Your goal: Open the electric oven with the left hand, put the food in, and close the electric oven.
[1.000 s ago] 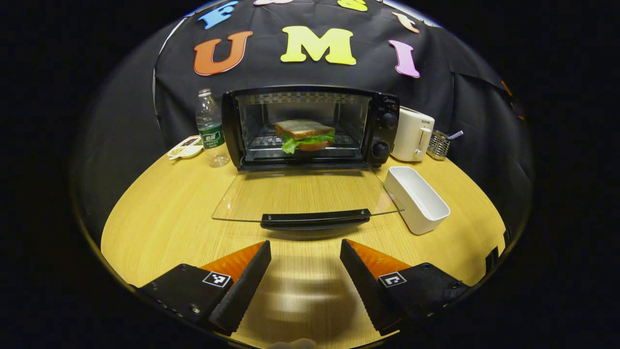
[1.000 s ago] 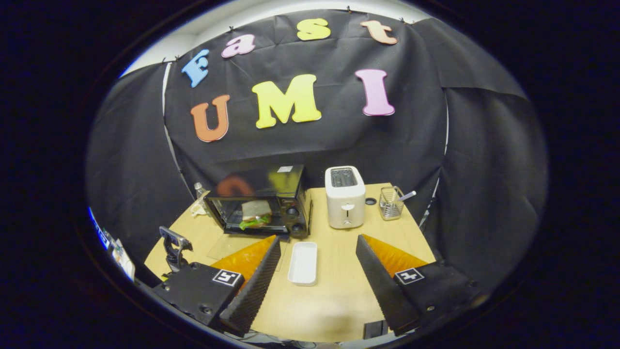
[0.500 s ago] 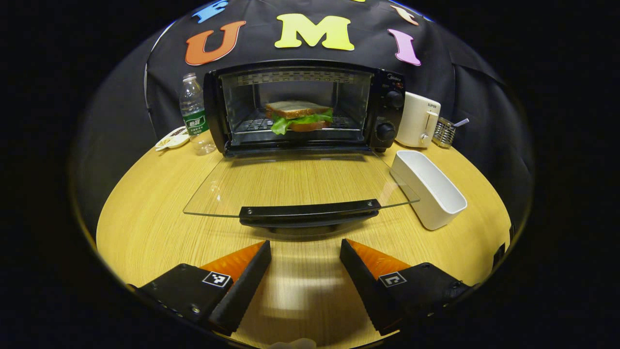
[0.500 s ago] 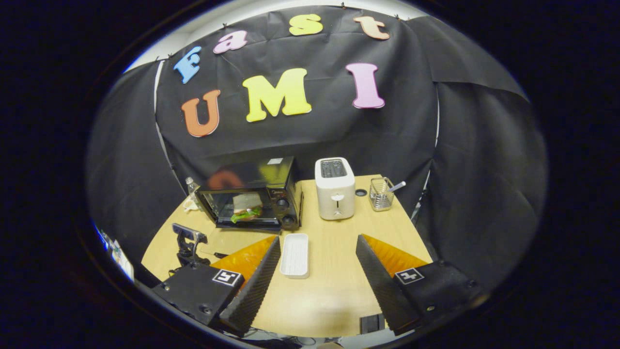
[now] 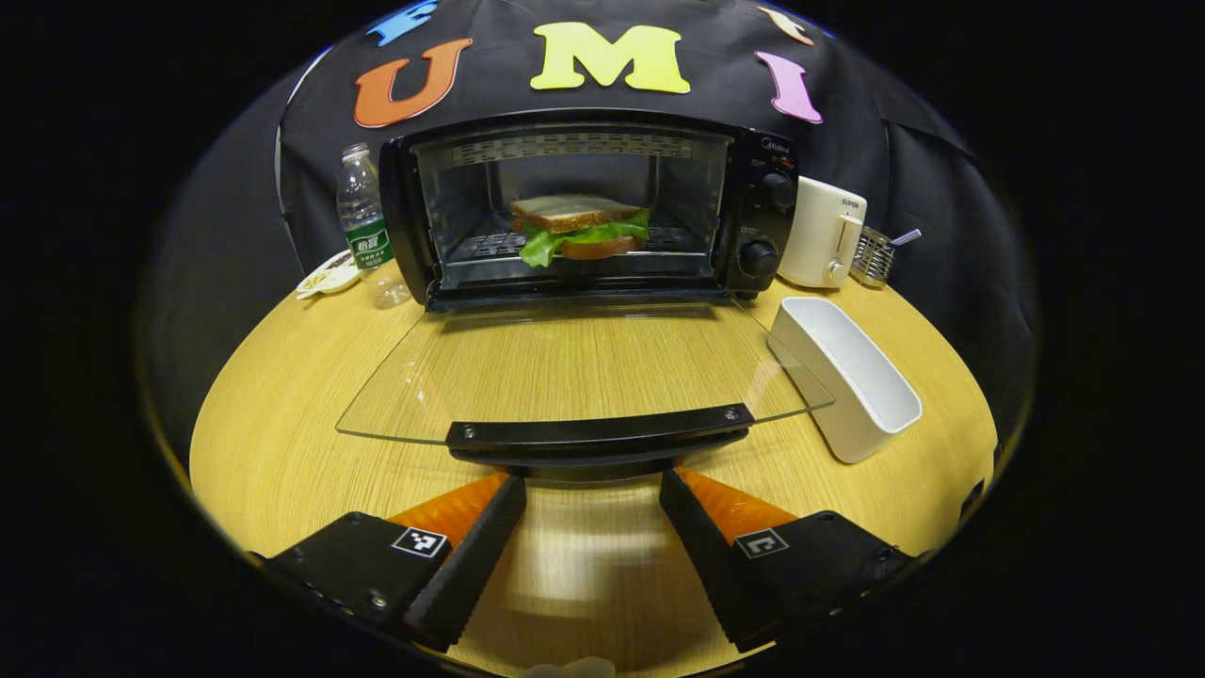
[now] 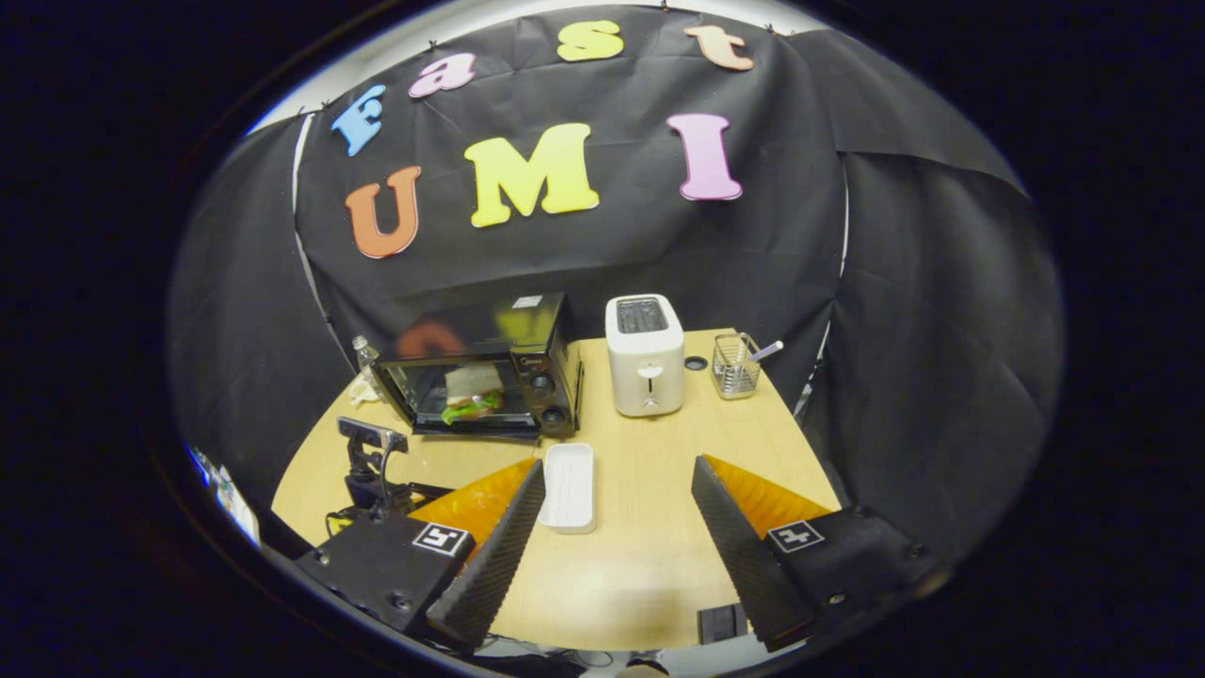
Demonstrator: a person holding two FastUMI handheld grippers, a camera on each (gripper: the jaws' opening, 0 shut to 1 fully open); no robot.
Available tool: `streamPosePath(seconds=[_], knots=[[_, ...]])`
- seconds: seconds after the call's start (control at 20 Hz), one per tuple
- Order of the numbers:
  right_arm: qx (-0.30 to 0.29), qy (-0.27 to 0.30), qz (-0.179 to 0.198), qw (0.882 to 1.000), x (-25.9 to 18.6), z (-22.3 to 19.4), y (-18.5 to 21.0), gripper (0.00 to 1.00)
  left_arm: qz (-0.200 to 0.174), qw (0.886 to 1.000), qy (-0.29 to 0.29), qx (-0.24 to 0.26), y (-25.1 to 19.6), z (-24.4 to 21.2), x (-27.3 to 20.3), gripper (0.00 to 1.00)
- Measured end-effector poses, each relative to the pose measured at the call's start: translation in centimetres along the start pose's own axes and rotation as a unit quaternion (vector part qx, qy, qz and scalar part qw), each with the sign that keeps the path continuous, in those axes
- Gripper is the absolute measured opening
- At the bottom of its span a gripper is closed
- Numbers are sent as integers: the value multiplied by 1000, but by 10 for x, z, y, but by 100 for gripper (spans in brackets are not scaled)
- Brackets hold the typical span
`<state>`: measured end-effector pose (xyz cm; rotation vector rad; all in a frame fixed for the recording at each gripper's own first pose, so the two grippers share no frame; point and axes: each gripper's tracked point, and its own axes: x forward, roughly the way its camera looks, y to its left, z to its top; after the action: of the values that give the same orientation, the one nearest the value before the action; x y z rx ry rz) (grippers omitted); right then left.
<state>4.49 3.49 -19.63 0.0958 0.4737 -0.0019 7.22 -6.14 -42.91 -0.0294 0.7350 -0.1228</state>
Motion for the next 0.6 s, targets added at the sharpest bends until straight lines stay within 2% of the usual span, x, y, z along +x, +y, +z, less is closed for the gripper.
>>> streamPosePath(seconds=[0.35,0.6], knots=[[0,-2,6,1000,7,4,-2,100,-1,1000,-8,-5,-3,18,-8,95],[12,3,8,1000,12,-2,-8,100,-4,999,-36,-6,-5,57,-19,95]])
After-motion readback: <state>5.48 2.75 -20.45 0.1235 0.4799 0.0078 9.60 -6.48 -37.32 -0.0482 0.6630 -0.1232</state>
